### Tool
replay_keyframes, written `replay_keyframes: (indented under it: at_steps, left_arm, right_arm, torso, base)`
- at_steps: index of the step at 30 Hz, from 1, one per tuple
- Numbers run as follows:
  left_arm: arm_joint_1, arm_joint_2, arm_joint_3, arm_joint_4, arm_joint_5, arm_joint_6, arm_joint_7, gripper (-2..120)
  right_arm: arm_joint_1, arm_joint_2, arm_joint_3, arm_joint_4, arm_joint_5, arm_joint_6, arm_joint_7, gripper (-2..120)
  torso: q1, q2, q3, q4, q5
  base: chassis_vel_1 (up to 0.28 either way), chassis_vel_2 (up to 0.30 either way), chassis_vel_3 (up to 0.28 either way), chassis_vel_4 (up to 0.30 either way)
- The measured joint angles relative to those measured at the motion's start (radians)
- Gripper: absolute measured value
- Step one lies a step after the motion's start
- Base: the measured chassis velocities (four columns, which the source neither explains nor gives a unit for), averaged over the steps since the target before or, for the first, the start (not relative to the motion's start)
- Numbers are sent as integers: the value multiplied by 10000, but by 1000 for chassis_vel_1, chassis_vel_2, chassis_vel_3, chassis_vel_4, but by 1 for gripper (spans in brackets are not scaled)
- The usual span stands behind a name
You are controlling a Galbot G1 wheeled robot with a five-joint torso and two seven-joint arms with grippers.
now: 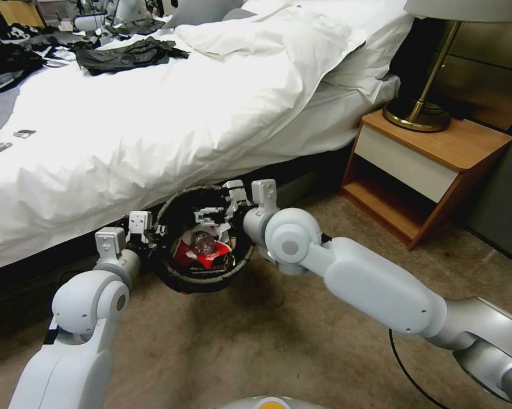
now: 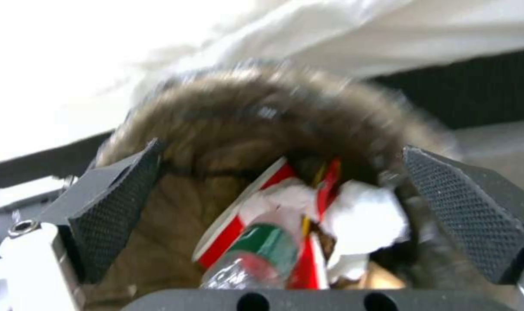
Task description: Pick up the trash bin, then pick up the garbage from the floor and place it into the trash bin.
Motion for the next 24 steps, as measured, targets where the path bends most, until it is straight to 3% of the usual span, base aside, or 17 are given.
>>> replay_keyframes:
  at_steps: [7, 11, 14, 15, 17, 18, 21, 22, 24]
  left_arm:
    - [-23, 16, -42, -84, -59, 0, -5, 1]
    - [-1, 27, -93, -128, -42, 0, 4, 1]
    - [23, -10, -115, -177, -28, 0, 5, 1]
    - [23, -10, -115, -177, -28, 0, 5, 1]
    - [44, -19, -120, -232, -14, 0, 0, 1]
    - [44, -19, -120, -232, -14, 0, 0, 1]
    - [67, -77, -79, -255, 83, 0, -16, 1]
    - [67, -77, -79, -255, 83, 0, -16, 1]
    - [95, -130, -52, -302, 166, 0, -50, 1]
  right_arm:
    - [132, -1002, 1324, 710, -272, 27, 26, 100]
    - [-299, -1823, 2317, 1210, -1252, 216, -86, 100]
    - [-1490, -2634, 3909, 1644, -3389, 679, -615, 100]
    - [-1490, -2634, 3909, 1644, -3389, 679, -615, 100]
    - [-2753, -2925, 5386, 1706, -5054, 1133, -1260, 100]
    - [-2753, -2925, 5386, 1706, -5054, 1133, -1260, 100]
    - [-5044, -2740, 7436, 1596, -7659, 1910, -2178, 100]
    - [-5044, -2740, 7436, 1596, -7659, 1910, -2178, 100]
    - [-6201, -2355, 8480, 1567, -8831, 2473, -2693, 100]
  torso:
    - [1, 0, 0, 1, 2]
    - [1, 0, 0, 0, 4]
    - [0, 0, 0, 3, 4]
    - [0, 0, 0, 3, 4]
    - [0, 0, 0, 0, 4]
    - [0, 0, 0, 0, 4]
    - [0, 0, -1, -4, 5]
    - [0, 0, -1, -4, 5]
    - [0, 1, -1, -3, 1]
  base:
    - [0, 0, 0, 0]
    - [0, 0, 0, 0]
    - [0, 0, 0, 0]
    - [0, 0, 0, 0]
    - [0, 0, 0, 0]
    - [0, 0, 0, 0]
    - [0, 0, 0, 0]
    - [0, 0, 0, 0]
    - [0, 0, 0, 0]
